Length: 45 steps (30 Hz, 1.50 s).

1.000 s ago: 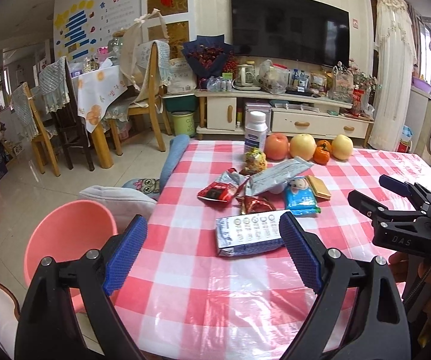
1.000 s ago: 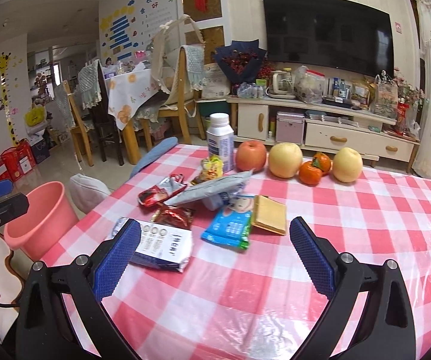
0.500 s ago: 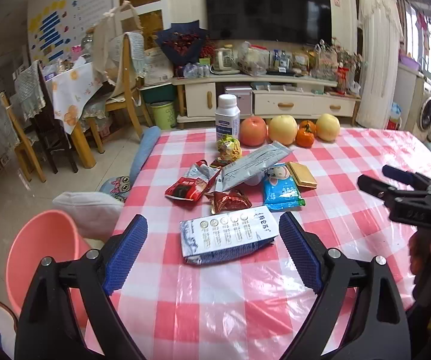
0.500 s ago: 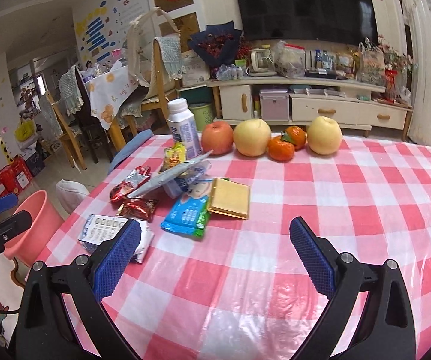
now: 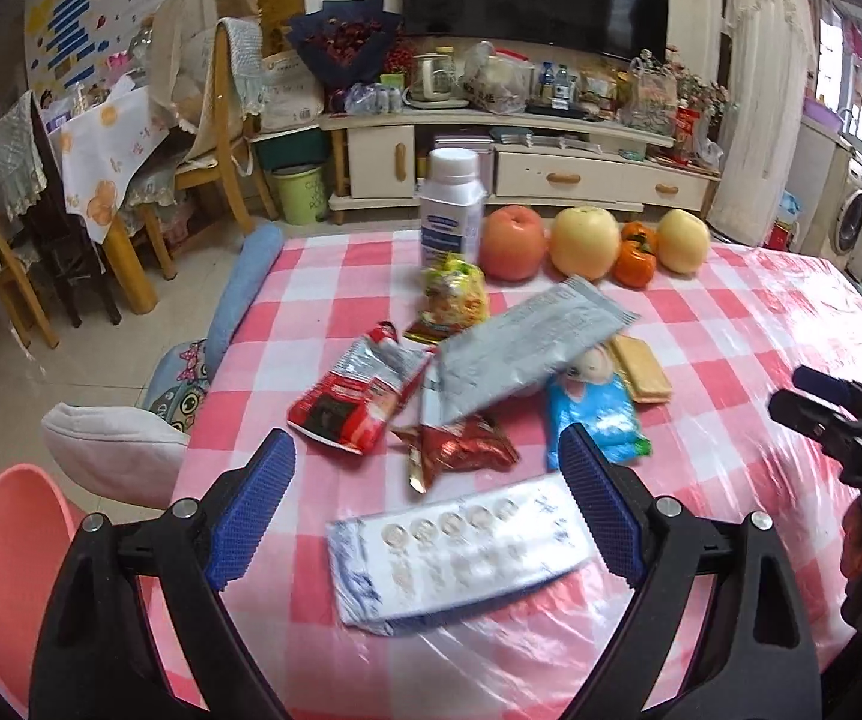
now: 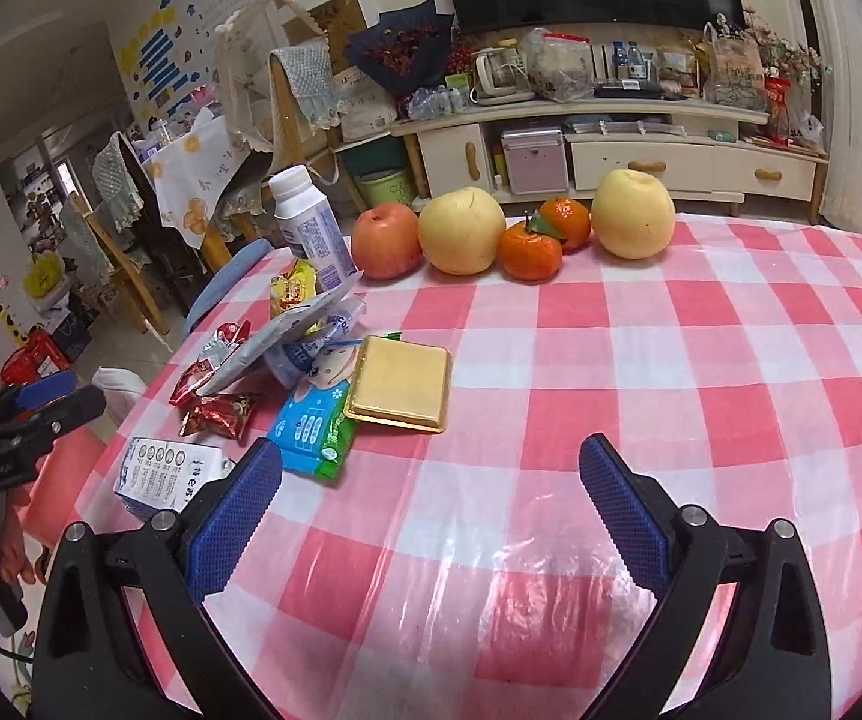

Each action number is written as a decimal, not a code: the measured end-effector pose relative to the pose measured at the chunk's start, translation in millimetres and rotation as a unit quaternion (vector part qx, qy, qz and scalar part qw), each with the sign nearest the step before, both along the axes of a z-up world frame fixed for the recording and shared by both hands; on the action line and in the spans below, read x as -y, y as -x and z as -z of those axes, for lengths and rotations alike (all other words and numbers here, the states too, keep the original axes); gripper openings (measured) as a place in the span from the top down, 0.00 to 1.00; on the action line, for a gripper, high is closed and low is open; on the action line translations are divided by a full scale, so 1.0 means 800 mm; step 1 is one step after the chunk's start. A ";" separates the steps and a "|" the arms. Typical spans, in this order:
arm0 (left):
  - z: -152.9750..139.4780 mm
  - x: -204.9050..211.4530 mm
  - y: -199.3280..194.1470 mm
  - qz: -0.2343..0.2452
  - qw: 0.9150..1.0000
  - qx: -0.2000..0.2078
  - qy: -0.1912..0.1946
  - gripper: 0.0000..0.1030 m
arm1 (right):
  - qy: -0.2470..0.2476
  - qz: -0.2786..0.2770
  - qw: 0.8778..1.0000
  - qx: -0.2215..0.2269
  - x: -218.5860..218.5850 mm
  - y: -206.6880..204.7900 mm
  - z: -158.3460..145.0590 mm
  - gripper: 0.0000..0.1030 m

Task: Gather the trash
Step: 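Move both tools back to the table toward the remaining packages, then grasp the red Tete milk-tea bag with left tool while right tool grasps gold square tray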

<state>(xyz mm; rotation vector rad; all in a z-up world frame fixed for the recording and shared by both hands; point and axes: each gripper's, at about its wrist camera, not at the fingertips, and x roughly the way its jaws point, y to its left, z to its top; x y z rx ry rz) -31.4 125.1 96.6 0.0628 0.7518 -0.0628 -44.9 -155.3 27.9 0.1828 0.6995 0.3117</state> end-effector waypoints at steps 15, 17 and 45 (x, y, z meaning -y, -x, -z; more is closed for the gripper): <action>0.042 -0.046 -0.089 0.034 0.999 -0.038 0.002 0.13 | -0.032 -0.042 0.998 -0.016 -0.032 -0.060 0.023 0.05; 0.051 -0.046 -0.098 0.045 0.998 -0.045 -0.003 0.13 | -0.031 -0.046 0.998 -0.020 -0.036 -0.066 0.026 0.05; 0.107 -0.050 -0.172 0.072 0.991 -0.114 0.017 0.13 | -0.015 -0.057 0.996 -0.065 -0.050 -0.109 0.062 0.28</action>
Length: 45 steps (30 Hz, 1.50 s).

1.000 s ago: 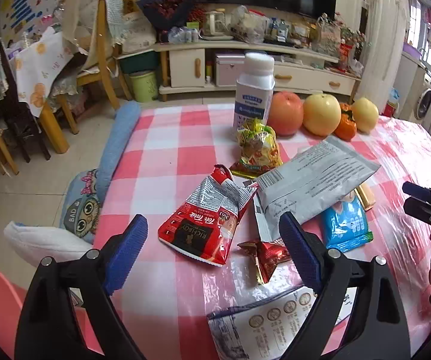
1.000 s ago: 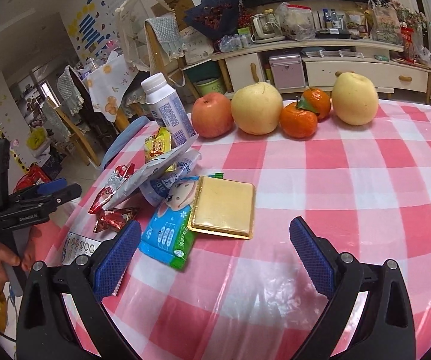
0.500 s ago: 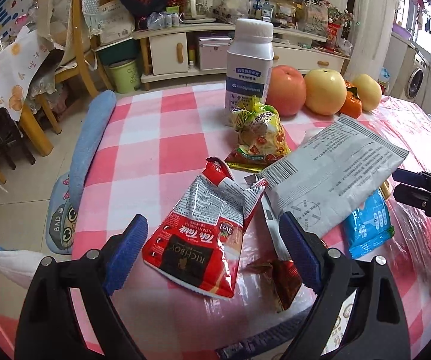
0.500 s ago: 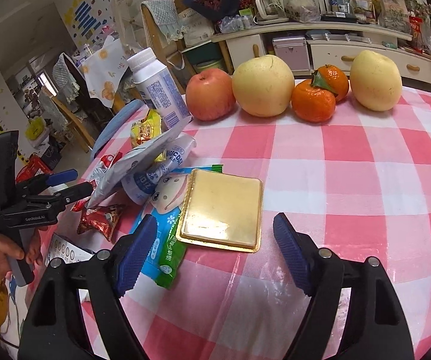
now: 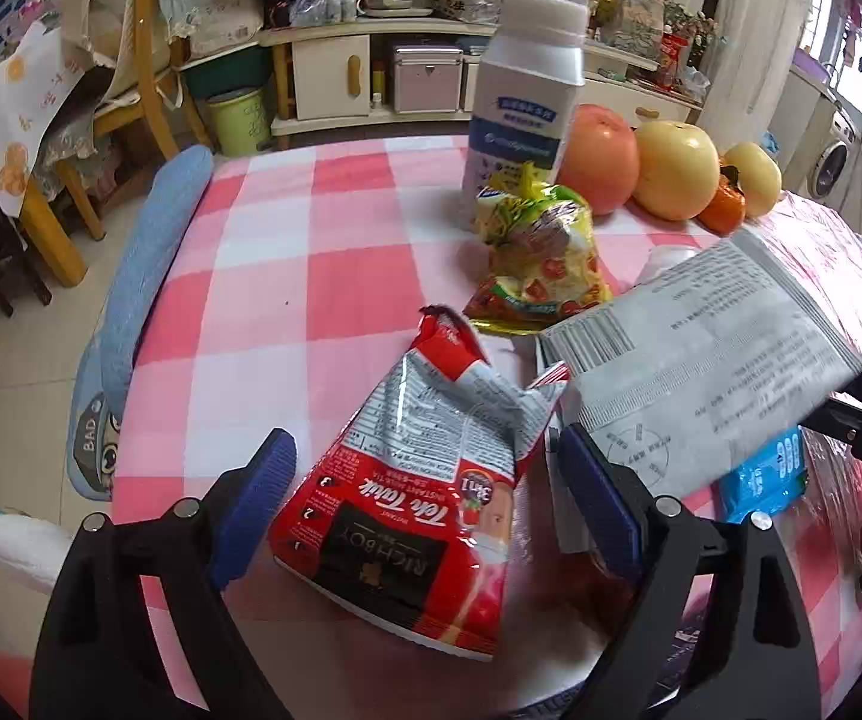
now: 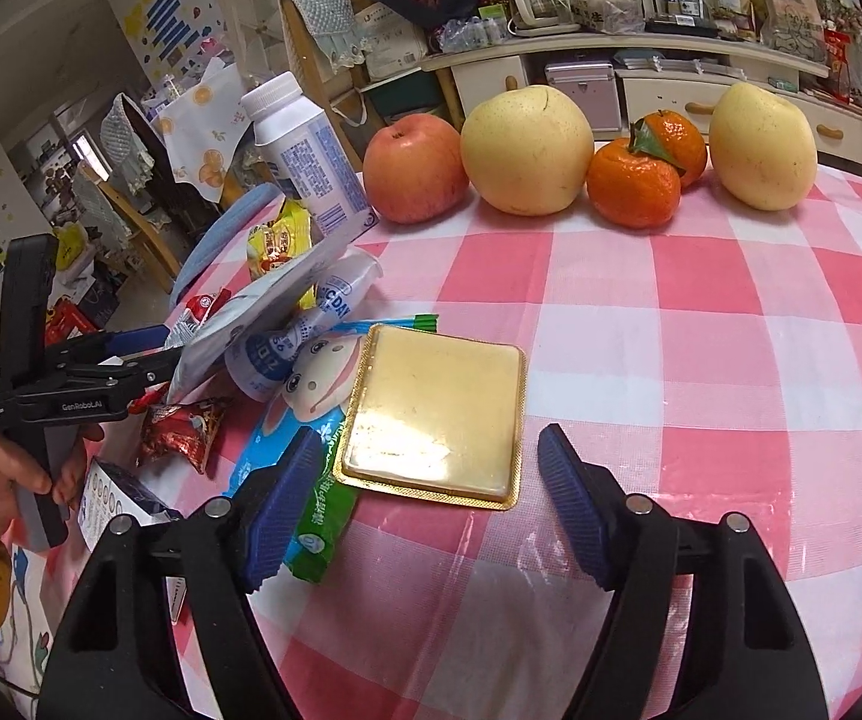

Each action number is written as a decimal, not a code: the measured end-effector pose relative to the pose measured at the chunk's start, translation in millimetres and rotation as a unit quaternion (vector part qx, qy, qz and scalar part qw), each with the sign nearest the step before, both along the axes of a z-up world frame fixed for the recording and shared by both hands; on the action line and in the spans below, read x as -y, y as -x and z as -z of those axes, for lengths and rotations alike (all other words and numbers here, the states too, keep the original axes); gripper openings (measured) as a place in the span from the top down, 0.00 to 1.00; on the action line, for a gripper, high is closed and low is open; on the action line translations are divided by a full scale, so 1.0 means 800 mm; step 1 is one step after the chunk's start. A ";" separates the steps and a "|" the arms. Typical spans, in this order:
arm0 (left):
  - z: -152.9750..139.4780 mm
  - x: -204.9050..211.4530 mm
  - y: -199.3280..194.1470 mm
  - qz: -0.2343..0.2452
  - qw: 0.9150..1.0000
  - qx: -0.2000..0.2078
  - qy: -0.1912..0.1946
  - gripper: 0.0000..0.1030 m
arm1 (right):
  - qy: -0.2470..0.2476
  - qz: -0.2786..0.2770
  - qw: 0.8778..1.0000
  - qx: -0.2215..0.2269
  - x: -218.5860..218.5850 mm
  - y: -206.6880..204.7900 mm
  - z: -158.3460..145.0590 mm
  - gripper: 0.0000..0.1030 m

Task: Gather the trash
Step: 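Grasp the red Tete milk-tea bag with left tool while right tool grasps gold square tray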

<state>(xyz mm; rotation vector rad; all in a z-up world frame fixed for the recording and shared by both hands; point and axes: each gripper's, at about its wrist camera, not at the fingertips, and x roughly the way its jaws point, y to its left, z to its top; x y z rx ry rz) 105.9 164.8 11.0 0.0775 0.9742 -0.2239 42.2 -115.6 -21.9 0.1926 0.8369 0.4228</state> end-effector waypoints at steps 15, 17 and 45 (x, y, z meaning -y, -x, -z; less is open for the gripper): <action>0.005 0.012 0.017 -0.023 1.000 0.002 -0.003 0.39 | 0.000 -0.011 1.000 0.000 0.001 0.003 0.001 0.40; 0.004 0.013 0.023 -0.026 1.000 0.002 0.002 0.39 | 0.002 -0.013 1.000 0.003 0.000 0.005 -0.001 0.42; -0.028 -0.013 0.168 -0.057 0.996 0.049 0.048 0.40 | -0.046 -0.017 0.999 0.020 0.010 0.081 -0.019 0.42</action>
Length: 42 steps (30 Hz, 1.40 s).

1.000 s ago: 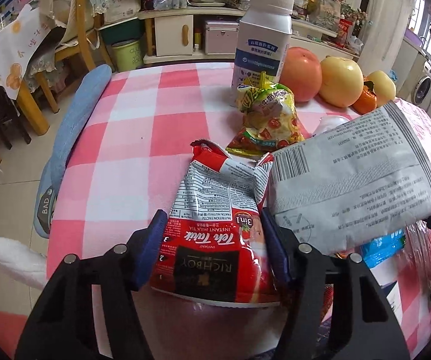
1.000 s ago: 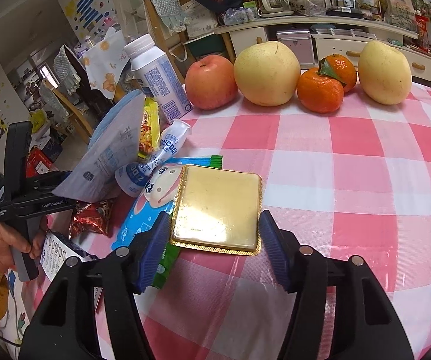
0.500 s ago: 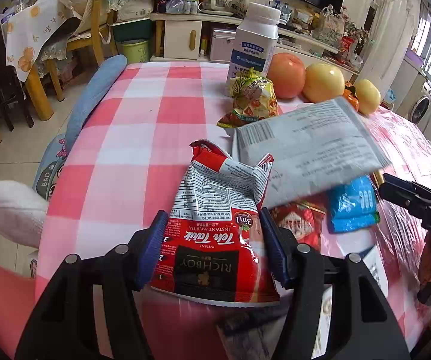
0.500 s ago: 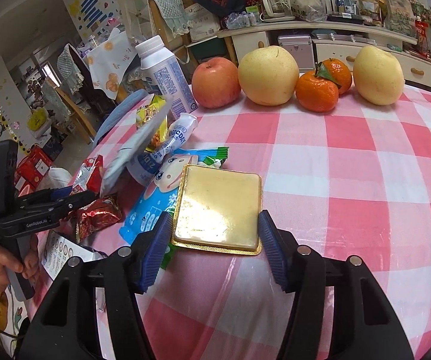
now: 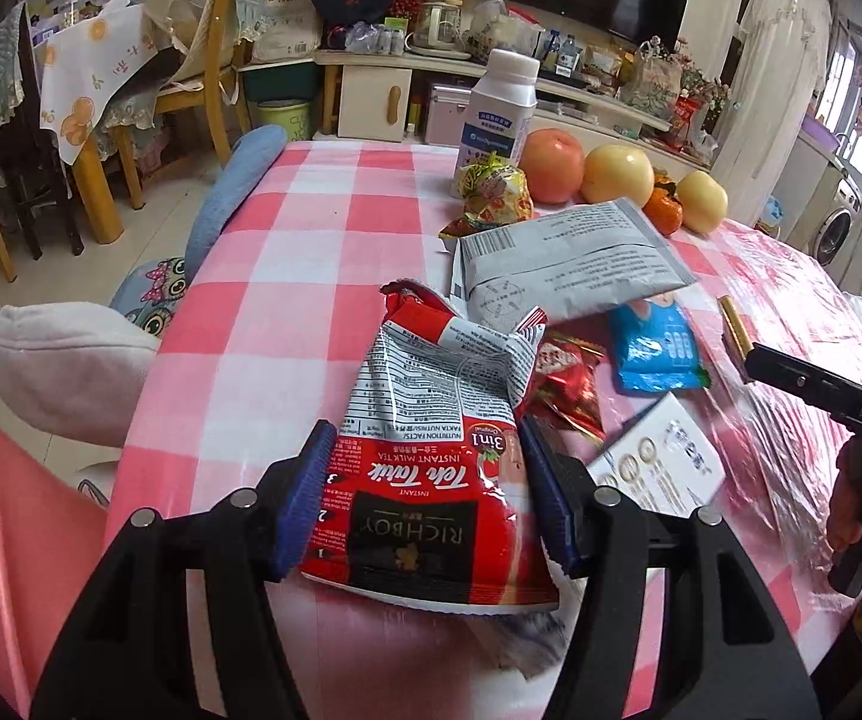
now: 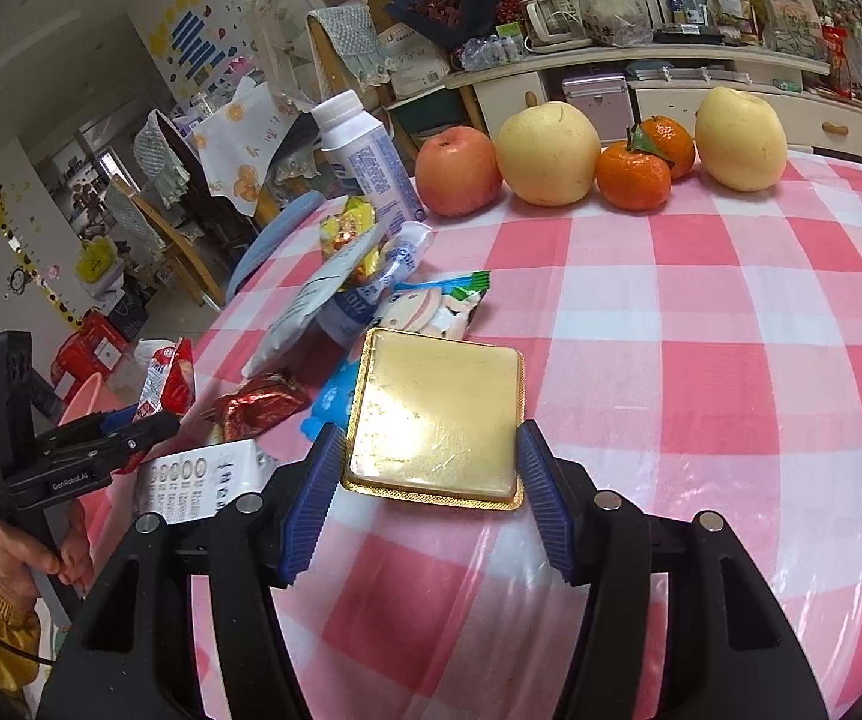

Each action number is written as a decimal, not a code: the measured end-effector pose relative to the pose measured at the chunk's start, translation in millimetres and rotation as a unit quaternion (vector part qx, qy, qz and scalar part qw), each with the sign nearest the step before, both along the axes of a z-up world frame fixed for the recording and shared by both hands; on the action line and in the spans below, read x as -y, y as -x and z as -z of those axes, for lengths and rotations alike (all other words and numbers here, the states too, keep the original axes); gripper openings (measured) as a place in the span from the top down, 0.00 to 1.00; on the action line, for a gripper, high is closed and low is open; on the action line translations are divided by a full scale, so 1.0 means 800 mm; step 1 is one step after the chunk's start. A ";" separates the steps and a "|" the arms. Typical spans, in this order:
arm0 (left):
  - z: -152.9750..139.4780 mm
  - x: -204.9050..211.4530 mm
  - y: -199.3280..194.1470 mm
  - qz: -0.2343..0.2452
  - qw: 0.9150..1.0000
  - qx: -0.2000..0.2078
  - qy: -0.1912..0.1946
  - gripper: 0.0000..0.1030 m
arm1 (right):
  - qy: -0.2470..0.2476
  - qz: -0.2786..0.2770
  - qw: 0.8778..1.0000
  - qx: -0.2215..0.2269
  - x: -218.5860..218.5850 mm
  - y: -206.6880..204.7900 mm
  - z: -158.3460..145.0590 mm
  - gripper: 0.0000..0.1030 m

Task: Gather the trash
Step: 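Grasp the red Tete milk-tea bag with left tool while right tool grasps gold square tray, then lift both held items and carry them over the pink bucket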

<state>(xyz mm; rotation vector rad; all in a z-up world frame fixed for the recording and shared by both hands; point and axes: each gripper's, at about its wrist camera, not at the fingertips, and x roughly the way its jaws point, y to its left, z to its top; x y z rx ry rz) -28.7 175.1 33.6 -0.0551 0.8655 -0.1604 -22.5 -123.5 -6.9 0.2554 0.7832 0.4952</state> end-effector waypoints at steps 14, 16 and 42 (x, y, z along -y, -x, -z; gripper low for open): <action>-0.023 -0.019 0.080 0.001 0.999 0.030 -0.012 0.40 | -0.024 -0.027 0.999 0.001 -0.032 0.040 -0.009 0.42; -0.025 -0.023 0.091 -0.003 0.999 0.035 -0.017 0.40 | -0.021 -0.035 0.999 0.003 -0.041 0.047 -0.012 0.42; -0.059 -0.153 0.203 -0.093 0.993 0.076 -0.012 0.40 | 0.004 -0.172 0.984 0.043 -0.224 0.145 -0.081 0.42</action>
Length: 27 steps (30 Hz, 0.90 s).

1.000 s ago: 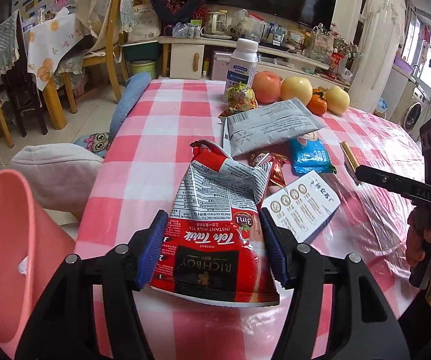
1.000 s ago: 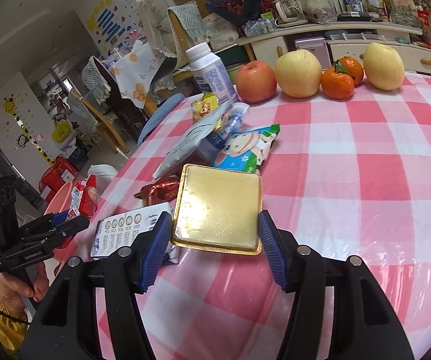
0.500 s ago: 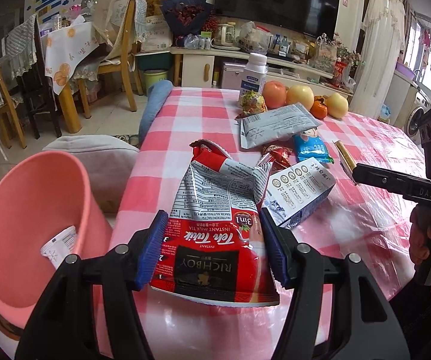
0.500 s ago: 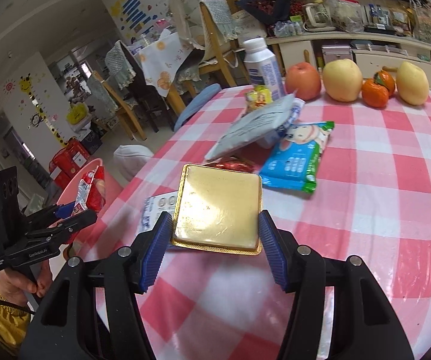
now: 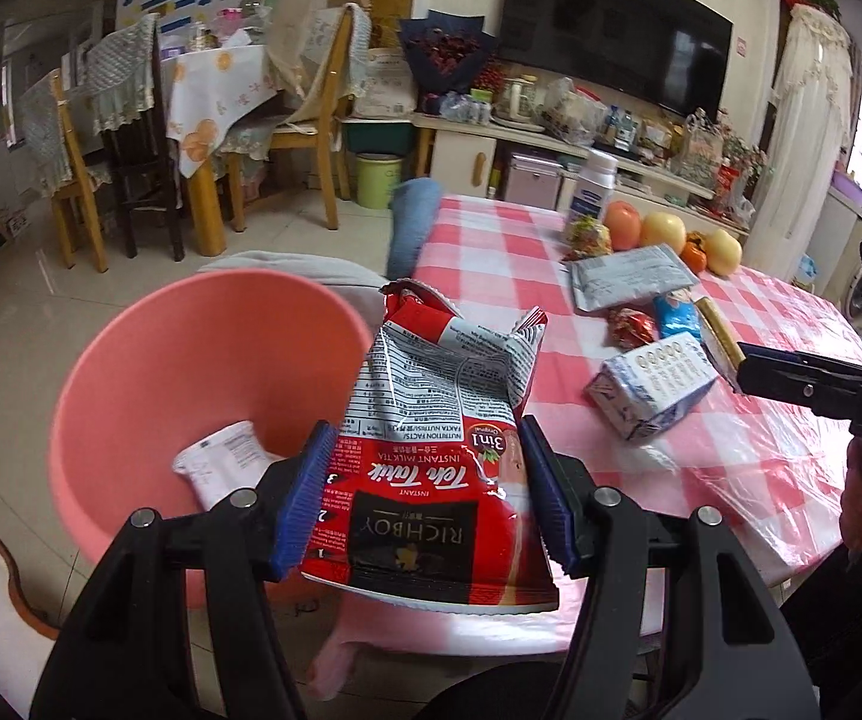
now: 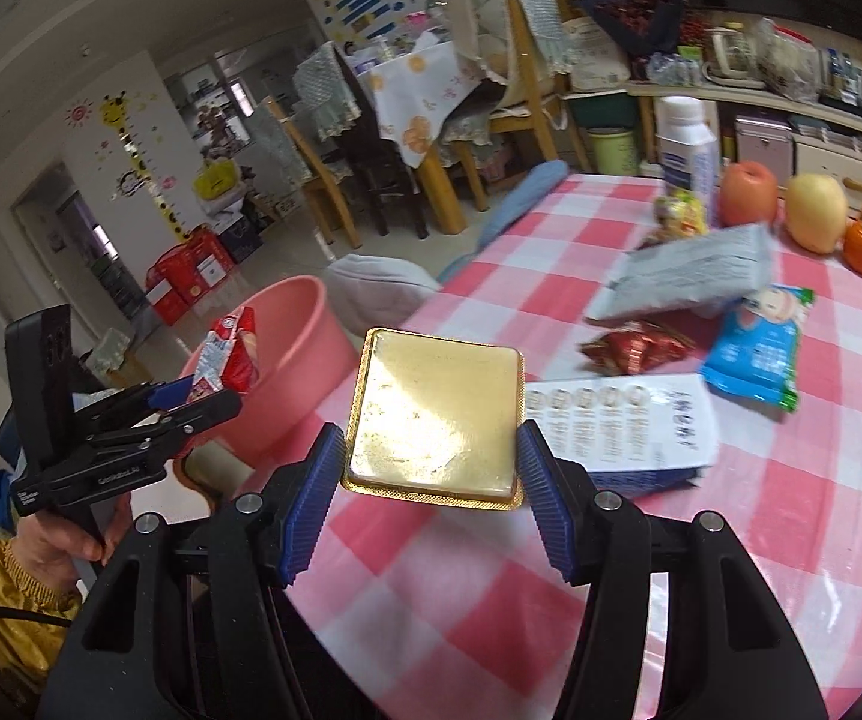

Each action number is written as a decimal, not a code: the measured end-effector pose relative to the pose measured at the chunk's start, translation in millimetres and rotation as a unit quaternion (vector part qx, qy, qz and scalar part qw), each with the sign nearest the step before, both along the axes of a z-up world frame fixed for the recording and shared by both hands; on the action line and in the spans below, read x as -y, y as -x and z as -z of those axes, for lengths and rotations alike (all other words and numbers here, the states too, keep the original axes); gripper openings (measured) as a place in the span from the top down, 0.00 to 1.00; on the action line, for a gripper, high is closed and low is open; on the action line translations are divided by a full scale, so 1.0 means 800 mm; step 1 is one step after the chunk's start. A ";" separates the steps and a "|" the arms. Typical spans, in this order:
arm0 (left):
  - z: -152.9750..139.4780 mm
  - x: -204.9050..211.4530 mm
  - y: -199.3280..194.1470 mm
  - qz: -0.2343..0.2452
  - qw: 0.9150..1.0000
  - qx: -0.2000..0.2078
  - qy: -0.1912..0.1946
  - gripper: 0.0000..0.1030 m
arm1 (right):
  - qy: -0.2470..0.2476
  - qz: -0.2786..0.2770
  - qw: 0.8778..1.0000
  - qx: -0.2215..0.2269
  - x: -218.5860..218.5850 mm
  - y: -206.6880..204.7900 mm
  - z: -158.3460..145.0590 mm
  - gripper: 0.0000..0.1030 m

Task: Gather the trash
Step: 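Lift both held items and carry them over the pink bucket, then open both tools over the pink bucket to drop the items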

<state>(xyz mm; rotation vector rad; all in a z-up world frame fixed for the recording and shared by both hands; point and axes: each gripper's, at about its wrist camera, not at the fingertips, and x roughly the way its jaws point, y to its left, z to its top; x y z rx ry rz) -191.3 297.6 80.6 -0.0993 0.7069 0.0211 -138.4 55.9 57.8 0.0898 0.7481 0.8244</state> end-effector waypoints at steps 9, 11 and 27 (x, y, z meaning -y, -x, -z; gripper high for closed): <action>-0.008 -0.075 0.014 -0.068 0.998 0.016 0.012 0.40 | -0.018 -0.053 0.998 0.014 -0.098 0.007 -0.039 0.42; -0.007 -0.090 0.012 -0.080 0.997 0.016 0.014 0.40 | -0.022 -0.067 0.997 0.016 -0.125 0.006 -0.047 0.42; 0.005 -0.150 -0.015 -0.135 0.990 0.006 0.025 0.19 | -0.024 -0.082 0.996 0.040 -0.261 -0.025 -0.054 0.27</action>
